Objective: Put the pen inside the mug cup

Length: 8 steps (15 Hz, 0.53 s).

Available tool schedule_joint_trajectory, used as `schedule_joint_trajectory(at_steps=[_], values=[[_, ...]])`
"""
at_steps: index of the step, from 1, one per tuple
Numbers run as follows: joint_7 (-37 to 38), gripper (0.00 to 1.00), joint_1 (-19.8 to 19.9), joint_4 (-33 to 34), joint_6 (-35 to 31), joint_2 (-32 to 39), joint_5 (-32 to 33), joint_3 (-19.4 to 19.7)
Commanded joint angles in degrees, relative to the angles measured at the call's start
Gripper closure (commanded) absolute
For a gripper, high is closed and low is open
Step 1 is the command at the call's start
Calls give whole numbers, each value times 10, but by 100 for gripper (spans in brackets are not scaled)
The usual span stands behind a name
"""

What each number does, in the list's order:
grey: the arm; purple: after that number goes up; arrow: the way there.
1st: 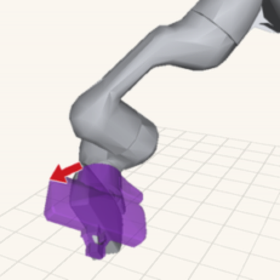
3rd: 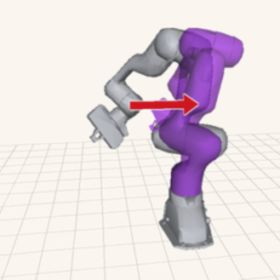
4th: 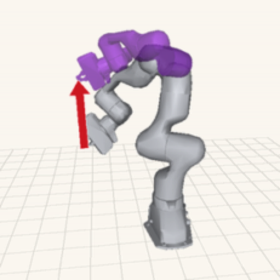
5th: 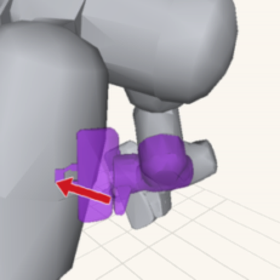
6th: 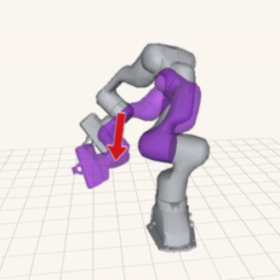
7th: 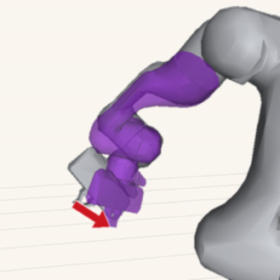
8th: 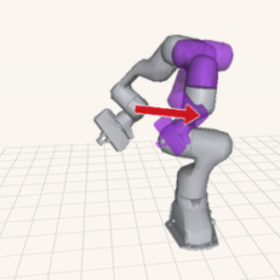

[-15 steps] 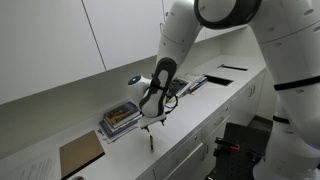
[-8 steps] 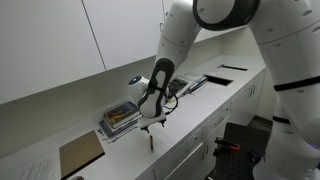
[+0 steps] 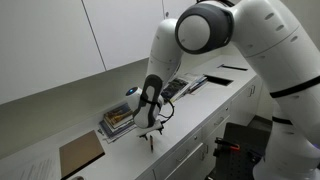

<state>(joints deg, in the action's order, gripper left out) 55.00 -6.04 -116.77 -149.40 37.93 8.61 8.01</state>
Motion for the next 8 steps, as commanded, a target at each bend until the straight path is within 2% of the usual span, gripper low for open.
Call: schedule_joint_trajectory(at_steps=[1, 3, 5, 6, 8], values=[[-32, 0, -10, 48, 9, 45, -32, 9], [-44, 0, -9, 68, -3, 69, -47, 7], [-54, 9, -9, 89, -7, 88, -66, 8], [-57, 16, -9, 99, -8, 97, -74, 10], [-67, 37, -7, 117, -6, 112, -89, 12]])
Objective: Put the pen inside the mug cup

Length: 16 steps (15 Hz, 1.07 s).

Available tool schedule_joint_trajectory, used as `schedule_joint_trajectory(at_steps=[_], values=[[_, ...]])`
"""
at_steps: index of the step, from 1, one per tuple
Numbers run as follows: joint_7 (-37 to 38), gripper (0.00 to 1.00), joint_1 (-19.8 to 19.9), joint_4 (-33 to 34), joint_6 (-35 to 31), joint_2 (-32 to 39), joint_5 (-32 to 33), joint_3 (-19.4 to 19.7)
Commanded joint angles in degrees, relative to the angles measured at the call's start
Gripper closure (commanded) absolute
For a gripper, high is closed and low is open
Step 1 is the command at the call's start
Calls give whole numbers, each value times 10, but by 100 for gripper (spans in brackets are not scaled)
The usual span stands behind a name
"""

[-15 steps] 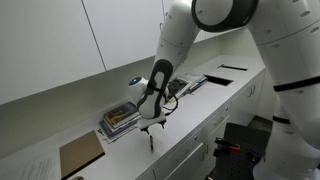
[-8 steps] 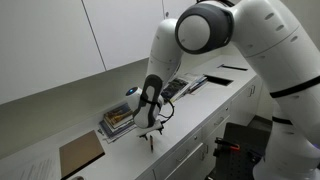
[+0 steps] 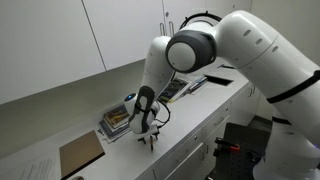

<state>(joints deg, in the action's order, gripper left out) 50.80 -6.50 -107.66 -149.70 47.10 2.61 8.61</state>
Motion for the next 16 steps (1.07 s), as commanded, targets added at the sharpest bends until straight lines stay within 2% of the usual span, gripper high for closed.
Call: schedule_joint_trajectory(at_steps=[1, 8, 9, 10, 16], values=[[-28, 47, -1, 30, -5, 23, -34, 6], [-114, 99, 2, 25, -9, 3, -52, -2], [-133, 100, 4, 24, -7, 0, -52, -4], [-159, 95, 7, 21, -9, -4, -52, -8], [-337, 95, 18, -9, -72, -44, -31, -34]])
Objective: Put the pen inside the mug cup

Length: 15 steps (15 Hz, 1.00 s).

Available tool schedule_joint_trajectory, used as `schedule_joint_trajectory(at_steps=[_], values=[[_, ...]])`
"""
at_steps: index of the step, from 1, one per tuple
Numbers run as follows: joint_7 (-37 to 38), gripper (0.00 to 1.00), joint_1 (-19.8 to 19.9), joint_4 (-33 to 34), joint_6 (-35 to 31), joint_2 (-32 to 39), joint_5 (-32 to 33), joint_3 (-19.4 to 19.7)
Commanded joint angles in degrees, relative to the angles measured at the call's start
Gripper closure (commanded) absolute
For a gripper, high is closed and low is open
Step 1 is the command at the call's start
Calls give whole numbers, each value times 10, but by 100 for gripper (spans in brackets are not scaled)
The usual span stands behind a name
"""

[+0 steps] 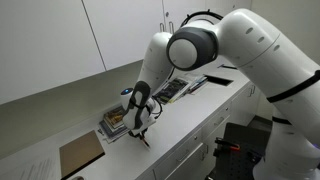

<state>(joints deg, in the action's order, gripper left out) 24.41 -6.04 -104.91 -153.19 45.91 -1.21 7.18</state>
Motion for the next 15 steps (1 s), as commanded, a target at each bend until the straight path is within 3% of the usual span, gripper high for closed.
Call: schedule_joint_trajectory(at_steps=[1, 10, 12, 15], values=[[-99, 95, 14, -46, -49, -40, 11, -24], [-321, 95, 49, -128, -136, -97, 73, -83], [-378, 95, 78, -136, -155, -104, 80, -117], [-483, 95, 157, -147, -176, -108, 72, -203]])
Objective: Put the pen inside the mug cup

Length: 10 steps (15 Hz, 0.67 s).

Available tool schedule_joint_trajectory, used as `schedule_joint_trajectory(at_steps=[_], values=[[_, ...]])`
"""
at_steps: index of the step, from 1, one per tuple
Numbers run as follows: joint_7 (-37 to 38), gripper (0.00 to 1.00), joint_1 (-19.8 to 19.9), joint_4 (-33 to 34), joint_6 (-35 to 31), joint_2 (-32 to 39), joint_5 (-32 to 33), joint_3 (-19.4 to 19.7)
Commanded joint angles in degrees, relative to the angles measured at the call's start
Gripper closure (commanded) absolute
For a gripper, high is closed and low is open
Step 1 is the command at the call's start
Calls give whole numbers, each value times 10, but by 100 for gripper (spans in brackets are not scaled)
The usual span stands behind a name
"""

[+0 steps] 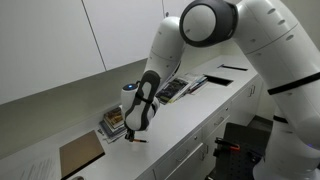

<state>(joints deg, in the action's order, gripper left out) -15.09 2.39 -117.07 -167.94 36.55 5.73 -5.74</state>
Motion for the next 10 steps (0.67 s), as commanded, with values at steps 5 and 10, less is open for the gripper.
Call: schedule_joint_trajectory(at_steps=[5, 10], values=[[-274, 95, 253, -29, -13, 14, -21, -272], [-274, 81, 268, -25, 10, 16, -27, -289]])
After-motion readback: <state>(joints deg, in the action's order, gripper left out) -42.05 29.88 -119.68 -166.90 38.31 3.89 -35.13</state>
